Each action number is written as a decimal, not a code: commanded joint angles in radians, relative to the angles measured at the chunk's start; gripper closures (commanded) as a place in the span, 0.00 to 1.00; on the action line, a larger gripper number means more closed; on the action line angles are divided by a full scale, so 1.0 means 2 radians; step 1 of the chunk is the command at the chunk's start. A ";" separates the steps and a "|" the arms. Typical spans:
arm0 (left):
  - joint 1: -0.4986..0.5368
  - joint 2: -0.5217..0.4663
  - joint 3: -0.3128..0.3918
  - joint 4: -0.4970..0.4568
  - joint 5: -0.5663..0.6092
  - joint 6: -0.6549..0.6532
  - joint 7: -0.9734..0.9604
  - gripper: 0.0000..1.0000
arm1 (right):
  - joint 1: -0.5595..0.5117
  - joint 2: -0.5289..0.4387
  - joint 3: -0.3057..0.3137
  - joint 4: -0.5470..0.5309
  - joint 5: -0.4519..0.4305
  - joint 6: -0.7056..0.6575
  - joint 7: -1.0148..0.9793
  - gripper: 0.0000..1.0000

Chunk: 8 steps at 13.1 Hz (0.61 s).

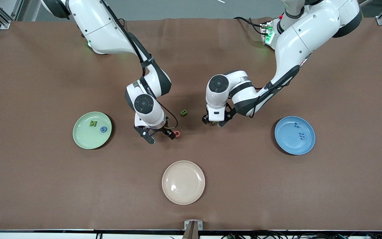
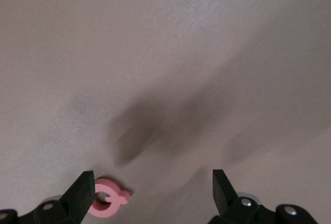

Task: Sort upper and lower case letters into plates
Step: 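Grasp the green g with the left gripper while the right gripper reaches Q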

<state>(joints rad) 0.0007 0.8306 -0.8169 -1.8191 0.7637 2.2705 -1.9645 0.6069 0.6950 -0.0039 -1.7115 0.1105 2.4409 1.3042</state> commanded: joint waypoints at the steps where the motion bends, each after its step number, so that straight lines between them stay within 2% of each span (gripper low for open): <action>1: -0.008 0.008 0.006 0.008 -0.004 0.010 -0.003 0.18 | 0.014 0.019 -0.006 0.024 -0.002 0.006 0.027 0.00; 6: -0.030 0.010 0.026 0.008 -0.001 0.022 -0.012 0.22 | 0.033 0.041 -0.010 0.045 -0.010 0.005 0.055 0.00; 8: -0.030 0.010 0.026 0.008 -0.001 0.022 -0.012 0.26 | 0.036 0.046 -0.009 0.047 -0.034 0.004 0.056 0.00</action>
<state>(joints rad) -0.0456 0.8454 -0.7719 -1.8188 0.7637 2.3076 -1.9689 0.6614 0.7628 -0.0089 -1.6446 0.0849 2.4545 1.3871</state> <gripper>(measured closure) 0.242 0.000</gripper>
